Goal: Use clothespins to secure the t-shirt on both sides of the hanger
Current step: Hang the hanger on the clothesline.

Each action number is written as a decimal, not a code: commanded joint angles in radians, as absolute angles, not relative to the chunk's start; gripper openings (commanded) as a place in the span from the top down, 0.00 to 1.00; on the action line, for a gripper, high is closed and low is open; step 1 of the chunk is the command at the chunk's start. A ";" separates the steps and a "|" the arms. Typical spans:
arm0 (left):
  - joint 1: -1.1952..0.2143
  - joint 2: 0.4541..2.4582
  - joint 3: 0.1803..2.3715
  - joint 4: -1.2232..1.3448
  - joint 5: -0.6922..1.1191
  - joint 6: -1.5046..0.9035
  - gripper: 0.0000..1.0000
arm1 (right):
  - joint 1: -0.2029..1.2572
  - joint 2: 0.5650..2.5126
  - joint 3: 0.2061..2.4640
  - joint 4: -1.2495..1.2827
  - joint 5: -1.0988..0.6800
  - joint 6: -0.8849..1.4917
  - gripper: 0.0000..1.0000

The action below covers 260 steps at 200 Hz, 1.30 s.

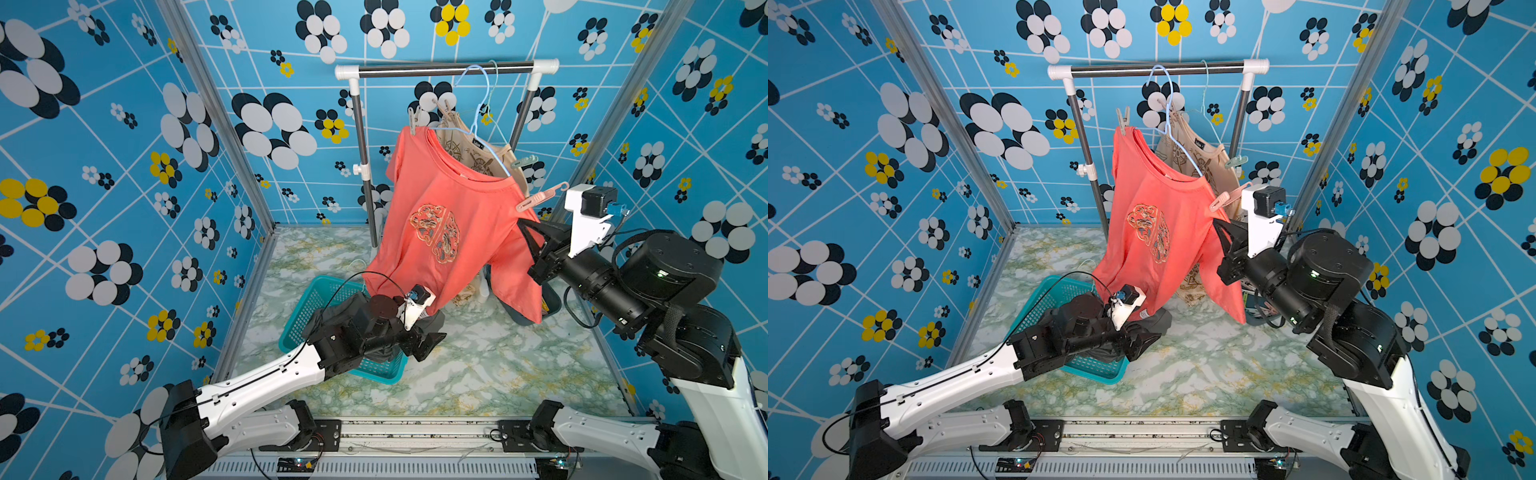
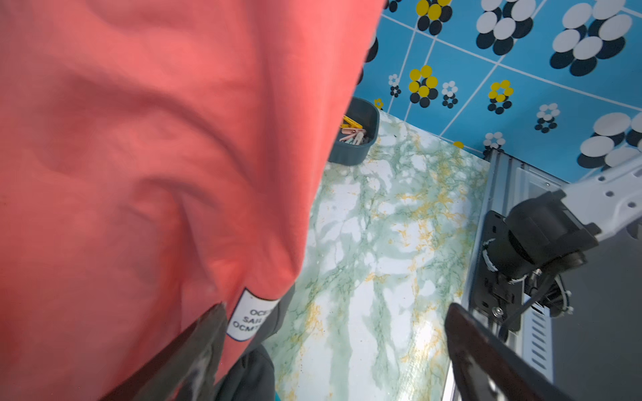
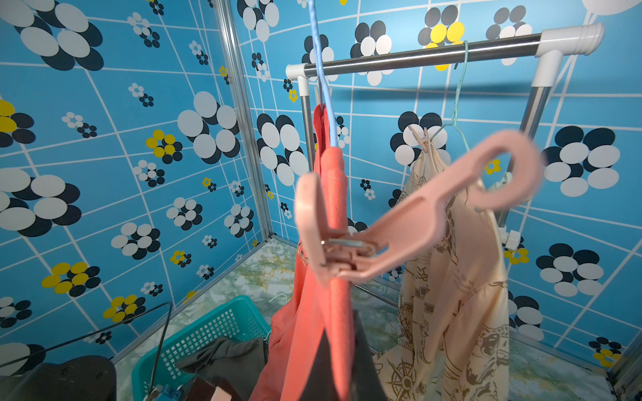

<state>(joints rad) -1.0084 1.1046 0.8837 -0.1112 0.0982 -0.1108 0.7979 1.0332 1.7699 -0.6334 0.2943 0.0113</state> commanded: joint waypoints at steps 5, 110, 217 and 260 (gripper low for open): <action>-1.043 1.097 0.849 -0.180 0.095 -0.111 0.01 | 0.792 1.011 1.784 -0.546 0.320 0.002 1.00; -0.861 1.374 1.020 -0.010 0.040 -0.168 0.01 | 0.792 0.969 1.757 -0.558 0.303 0.032 1.00; -0.726 1.746 1.561 -0.080 -0.013 -0.175 0.94 | 0.793 0.964 1.793 -0.587 0.151 0.132 1.00; -0.684 1.794 1.691 -0.112 -0.050 -0.180 0.98 | 0.793 0.948 1.789 -0.583 0.153 0.143 1.00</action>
